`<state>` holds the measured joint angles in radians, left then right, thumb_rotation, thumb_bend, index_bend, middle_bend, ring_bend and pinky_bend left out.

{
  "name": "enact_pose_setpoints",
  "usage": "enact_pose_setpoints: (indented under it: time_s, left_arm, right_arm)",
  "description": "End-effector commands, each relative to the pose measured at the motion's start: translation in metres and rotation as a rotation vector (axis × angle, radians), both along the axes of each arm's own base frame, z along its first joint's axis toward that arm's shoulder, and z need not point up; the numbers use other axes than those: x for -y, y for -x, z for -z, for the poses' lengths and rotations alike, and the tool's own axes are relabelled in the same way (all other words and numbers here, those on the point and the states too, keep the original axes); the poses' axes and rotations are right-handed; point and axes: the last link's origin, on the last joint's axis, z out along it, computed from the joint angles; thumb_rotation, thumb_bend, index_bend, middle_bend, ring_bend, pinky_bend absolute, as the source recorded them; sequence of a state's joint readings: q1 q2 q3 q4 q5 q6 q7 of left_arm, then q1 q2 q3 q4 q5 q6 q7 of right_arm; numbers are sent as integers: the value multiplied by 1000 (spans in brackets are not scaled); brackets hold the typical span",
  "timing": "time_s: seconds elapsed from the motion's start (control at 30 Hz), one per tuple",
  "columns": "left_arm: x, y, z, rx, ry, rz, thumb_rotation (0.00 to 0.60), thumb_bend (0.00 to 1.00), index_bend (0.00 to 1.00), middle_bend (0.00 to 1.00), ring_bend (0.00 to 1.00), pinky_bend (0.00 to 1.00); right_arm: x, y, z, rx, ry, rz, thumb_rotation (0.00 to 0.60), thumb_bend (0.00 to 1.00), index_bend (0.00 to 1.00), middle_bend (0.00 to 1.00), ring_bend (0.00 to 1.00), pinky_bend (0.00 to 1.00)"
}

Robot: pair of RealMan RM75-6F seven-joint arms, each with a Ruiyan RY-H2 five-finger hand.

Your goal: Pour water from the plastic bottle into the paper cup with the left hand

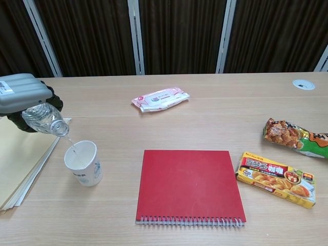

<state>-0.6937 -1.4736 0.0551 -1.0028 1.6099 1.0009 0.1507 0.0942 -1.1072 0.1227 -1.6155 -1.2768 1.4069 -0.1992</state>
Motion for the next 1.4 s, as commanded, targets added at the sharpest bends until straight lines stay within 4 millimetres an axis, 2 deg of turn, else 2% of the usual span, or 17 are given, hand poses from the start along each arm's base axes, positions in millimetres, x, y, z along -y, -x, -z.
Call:
enact_pose_setpoints:
  time_s: [0.03,0.23,0.47,0.6,0.83,1.2,1.4]
  left_arm:
    - [0,0,0,2,2,6,600,380,595,462,367,367]
    - [1,0,0,49,13,-11,600,380,595,462,367,367]
    - [1,-3,-5,187,56,-55,600,380,595,461,367,367]
    - [1,-9,-14,380,111,-129,600,380,595,462,367,367]
    - [-12,-21,-23,823,181,-327,600,377,601,462,367,365]
    - [-35,-29,-4,1300,238,-581,600,376,602,462,367,363]
    - [-42,-22,13,1370,226,-651,600,375,605,462,367,363]
  right_arm:
    - [0,0,0,-1,0,2,600,0,0,0,0,0]
    - [0,0,0,-2,-1,4,600,0,0,0,0,0]
    - [0,1,1,-5,-2,6,600,0,0,0,0,0]
    - [1,1,1,-5,-2,8,600,0,0,0,0,0]
    - [0,1,2,-8,-5,9,600,0,0,0,0,0]
    - [2,3,5,-14,-13,19,600,0,0,0,0,0]
    - [2,2,5,-14,-15,16,600,0,0,0,0,0]
